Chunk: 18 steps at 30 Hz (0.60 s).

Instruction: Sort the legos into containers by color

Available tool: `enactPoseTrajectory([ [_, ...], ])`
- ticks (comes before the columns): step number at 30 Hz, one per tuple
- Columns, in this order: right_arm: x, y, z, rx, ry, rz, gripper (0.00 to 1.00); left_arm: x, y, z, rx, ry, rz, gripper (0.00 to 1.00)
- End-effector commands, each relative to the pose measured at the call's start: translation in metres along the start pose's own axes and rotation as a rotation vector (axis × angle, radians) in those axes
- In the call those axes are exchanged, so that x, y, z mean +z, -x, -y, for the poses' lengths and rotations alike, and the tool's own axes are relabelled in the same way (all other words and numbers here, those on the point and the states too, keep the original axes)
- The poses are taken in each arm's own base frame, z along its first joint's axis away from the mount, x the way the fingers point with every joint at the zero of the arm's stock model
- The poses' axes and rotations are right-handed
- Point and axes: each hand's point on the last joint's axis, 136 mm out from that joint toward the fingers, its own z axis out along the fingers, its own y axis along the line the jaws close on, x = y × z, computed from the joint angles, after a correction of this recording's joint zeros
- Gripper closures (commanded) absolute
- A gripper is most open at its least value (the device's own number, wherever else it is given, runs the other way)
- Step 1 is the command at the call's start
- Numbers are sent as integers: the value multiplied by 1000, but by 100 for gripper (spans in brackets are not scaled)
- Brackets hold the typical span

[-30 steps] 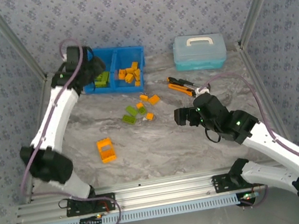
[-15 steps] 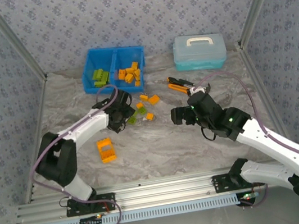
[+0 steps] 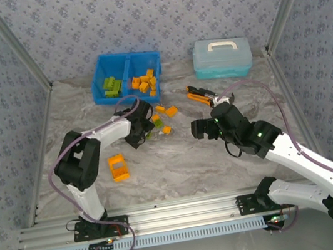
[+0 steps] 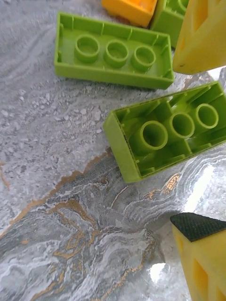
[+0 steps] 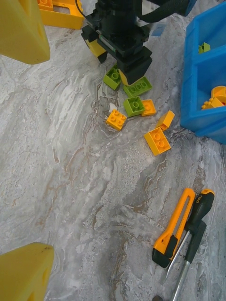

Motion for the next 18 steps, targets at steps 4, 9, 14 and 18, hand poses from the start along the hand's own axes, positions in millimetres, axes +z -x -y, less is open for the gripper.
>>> enactPoseTrajectory([
  [4, -1, 2, 1, 13, -8, 13, 0, 4, -1, -2, 8, 22, -13, 26],
  [9, -1, 2, 0, 15, -5, 13, 0, 4, -4, -14, 8, 38, -19, 39],
  [14, -1, 3, -2, 25, 3, 12, 0, 0, -3, -22, 8, 43, -16, 51],
  [18, 0, 3, -4, 27, 5, 9, 0, -11, 0, -22, 27, 27, -13, 63],
])
